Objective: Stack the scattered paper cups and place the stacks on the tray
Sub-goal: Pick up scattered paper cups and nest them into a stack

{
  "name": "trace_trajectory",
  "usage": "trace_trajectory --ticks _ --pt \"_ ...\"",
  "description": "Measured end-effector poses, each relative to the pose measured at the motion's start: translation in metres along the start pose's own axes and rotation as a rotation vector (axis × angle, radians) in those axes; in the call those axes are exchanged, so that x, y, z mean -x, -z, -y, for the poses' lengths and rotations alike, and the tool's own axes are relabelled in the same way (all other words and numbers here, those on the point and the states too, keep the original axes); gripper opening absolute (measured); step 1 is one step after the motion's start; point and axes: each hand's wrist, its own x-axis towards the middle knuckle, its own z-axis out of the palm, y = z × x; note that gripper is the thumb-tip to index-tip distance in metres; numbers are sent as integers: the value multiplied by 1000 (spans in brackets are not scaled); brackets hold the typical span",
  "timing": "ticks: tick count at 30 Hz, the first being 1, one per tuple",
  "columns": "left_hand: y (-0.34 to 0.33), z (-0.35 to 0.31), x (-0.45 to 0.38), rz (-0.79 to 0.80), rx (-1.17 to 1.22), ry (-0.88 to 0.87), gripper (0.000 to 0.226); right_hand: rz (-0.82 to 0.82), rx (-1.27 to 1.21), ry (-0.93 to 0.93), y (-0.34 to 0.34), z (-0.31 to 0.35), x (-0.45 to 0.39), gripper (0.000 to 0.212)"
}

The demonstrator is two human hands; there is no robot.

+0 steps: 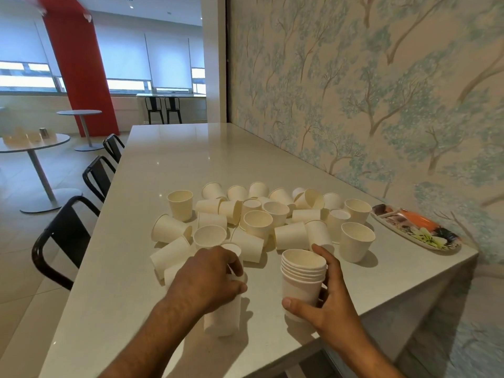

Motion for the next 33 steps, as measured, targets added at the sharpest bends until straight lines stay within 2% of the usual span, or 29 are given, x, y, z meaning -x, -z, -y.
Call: trace_trajectory --ticks 4,10,13,18,22,25,30,33 --pt "3 -10 0 -102 51 -125 22 -42 24 1 5 -2 -1 98" --pt "10 -39 4 -450 250 -362 17 -97 125 17 10 -6 -4 102" --pt "5 -52 1 -545 346 -509 17 -100 169 23 6 -5 -7 102" --pt "-13 -67 -10 -439 288 -619 17 -95 235 49 -4 0 -12 110" --pt "-23 -72 -14 -308 246 -604 13 -99 247 86 -8 3 -16 113" --pt "-26 -72 -18 -189 164 -606 19 -129 202 109 -6 6 -19 108" --pt "-23 -68 -23 -58 71 -669 31 -125 224 163 -4 6 -19 113" --pt "-18 -61 -27 -70 180 -672 43 -138 235 173 -4 6 -19 114"
